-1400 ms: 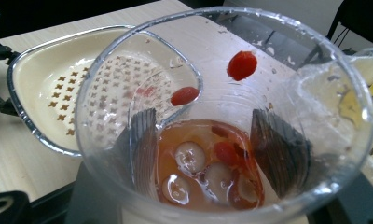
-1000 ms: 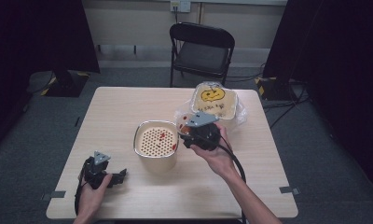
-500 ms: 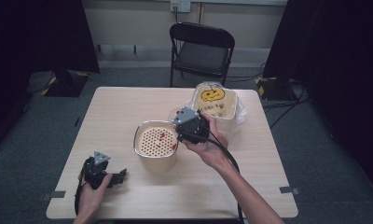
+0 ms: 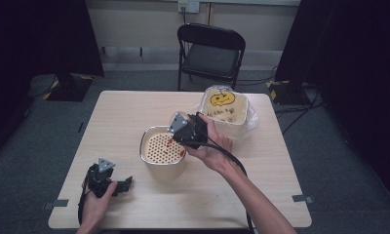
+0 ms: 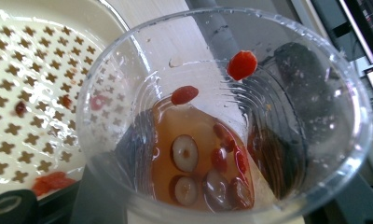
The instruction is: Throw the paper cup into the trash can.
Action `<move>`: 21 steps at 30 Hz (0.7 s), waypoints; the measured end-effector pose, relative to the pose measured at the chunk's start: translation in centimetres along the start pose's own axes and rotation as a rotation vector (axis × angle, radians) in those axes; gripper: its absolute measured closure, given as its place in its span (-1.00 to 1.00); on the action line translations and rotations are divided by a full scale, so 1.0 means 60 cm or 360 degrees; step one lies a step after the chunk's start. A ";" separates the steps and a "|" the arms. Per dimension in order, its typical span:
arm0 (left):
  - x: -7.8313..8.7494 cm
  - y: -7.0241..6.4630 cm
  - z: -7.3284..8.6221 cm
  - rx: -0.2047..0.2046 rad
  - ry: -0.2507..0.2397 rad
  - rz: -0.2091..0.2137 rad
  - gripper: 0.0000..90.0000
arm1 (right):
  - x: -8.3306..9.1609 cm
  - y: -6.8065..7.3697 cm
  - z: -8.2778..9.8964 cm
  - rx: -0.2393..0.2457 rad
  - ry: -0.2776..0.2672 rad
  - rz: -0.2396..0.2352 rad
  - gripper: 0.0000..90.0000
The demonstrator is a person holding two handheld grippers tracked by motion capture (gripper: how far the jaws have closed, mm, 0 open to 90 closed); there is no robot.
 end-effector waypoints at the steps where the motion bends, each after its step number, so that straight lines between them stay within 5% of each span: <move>1: 0.000 0.000 0.000 -0.0002 0.0000 -0.0003 -1.00 | -0.001 0.002 -0.002 0.0024 0.0016 0.0007 -0.01; 9: 0.000 0.000 0.000 -0.0001 0.0000 0.0000 -1.00 | -0.011 0.016 -0.014 0.0163 0.0088 0.0077 -0.01; 16: 0.000 0.000 0.000 -0.0003 0.0000 -0.0004 -1.00 | -0.023 0.034 -0.023 0.0443 0.0244 0.0238 0.00; 21: 0.000 0.000 0.000 -0.0002 -0.0001 -0.0004 -1.00 | -0.029 0.040 -0.024 0.0526 0.0298 0.0279 0.00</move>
Point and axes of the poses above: each handheld gripper's, and its own axes: x roughly backward along the jaws, z roughly out of its underside, y roughly to its left, the point moved 3 cm from there along -x, roughly forward along the jaws, and after that the axes turned 12 degrees about -z, right-handed, at the moved point
